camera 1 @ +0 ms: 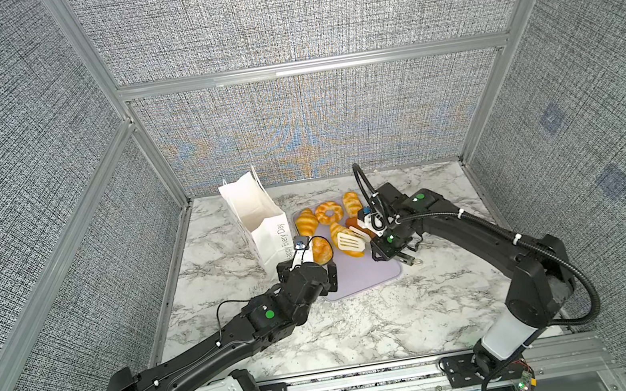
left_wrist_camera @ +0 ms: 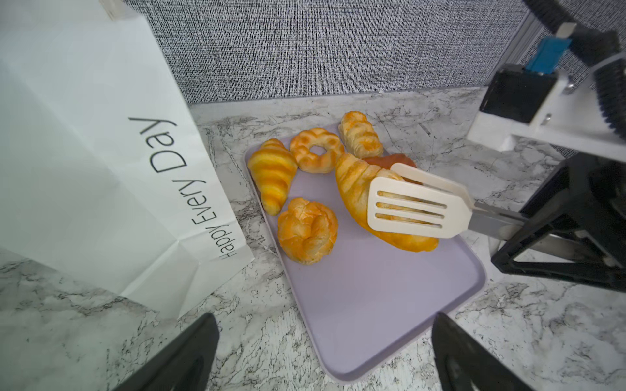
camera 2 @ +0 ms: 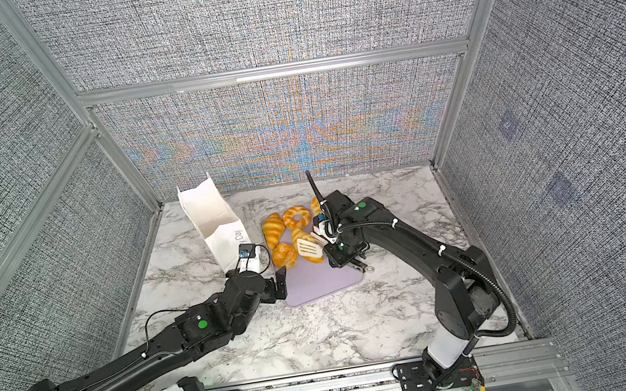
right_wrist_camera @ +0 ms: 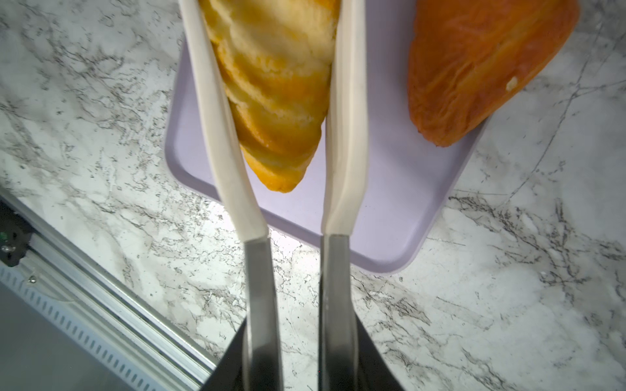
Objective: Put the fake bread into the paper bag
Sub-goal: 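Lift the roll toward the bag with right gripper while left gripper approaches bag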
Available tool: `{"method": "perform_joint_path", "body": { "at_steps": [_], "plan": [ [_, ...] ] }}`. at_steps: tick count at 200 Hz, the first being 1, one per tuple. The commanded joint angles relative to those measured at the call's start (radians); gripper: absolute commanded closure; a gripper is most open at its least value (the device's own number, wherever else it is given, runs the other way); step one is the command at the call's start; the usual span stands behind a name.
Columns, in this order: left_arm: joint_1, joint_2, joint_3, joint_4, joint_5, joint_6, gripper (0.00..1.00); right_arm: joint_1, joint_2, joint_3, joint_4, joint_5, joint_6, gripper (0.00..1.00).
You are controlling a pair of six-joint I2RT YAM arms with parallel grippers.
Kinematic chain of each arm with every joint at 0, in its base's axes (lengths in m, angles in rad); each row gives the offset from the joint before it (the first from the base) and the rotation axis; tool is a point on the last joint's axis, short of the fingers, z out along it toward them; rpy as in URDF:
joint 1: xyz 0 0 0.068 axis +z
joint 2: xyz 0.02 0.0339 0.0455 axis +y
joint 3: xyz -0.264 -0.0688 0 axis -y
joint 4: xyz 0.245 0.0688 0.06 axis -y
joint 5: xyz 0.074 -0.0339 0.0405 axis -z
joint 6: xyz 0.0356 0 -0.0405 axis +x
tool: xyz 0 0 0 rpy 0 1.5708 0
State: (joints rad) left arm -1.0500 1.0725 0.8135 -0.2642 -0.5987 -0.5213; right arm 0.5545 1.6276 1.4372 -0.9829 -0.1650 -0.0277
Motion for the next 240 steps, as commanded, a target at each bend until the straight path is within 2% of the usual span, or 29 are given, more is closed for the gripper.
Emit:
{"method": "perform_joint_path", "body": {
  "at_steps": [1, 104, 187, 240],
  "plan": [
    [0.001, -0.018, 0.015, -0.010, -0.016, 0.044, 0.01, 0.001, -0.028, 0.015, 0.033, -0.056, -0.012, 0.66],
    [0.033, -0.054, 0.126, -0.101, -0.007, 0.147, 0.01, 0.007, -0.096, 0.091, 0.096, -0.203, -0.018, 0.66],
    [0.121, -0.103, 0.282, -0.248, -0.002, 0.208, 0.01, 0.031, -0.138, 0.121, 0.227, -0.324, 0.043, 0.66],
    [0.184, -0.123, 0.347, -0.312, 0.043, 0.219, 0.01, 0.080, -0.105, 0.183, 0.256, -0.362, 0.053, 0.65]
  ]
}}
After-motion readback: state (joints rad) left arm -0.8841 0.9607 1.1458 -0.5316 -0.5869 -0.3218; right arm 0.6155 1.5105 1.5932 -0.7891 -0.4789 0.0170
